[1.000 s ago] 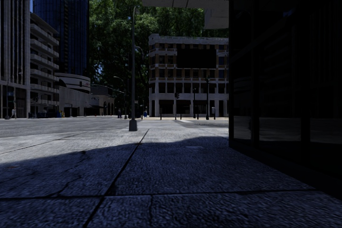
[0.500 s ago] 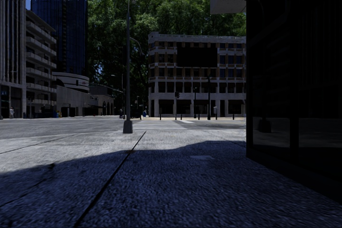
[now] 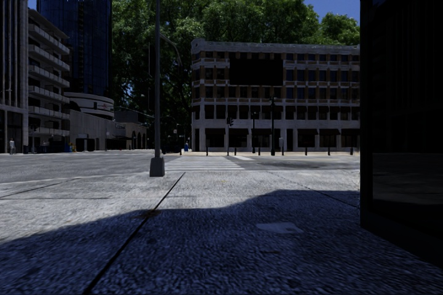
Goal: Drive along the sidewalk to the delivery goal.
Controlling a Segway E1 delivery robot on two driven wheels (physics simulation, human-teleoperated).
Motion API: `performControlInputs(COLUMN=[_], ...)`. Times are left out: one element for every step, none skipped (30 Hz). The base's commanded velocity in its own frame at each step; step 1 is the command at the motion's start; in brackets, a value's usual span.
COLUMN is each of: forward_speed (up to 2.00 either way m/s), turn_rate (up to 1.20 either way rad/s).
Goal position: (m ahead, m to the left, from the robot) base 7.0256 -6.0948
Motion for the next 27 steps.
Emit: performControlInputs(forward_speed=[2.00,2.00,2.00,2.00,2.00,2.00,2.00,2.00,2.00,2.00,2.00,2.00,2.00,2.00,2.00,2.00,2.00,2.00,2.00,2.00,2.00,2.00,2.00,2.00,2.00,2.00,2.00], turn_rate=[0.00,0.00,0.00,0.00,0.00,0.00,0.00,0.00,0.00,0.00,0.00,0.00,-0.03,-0.12,-0.22,-0.22,-0.29,-0.31,-0.31,-0.32,-0.32,-0.34,-0.37,-0.38,-0.38,-0.38,-0.39])
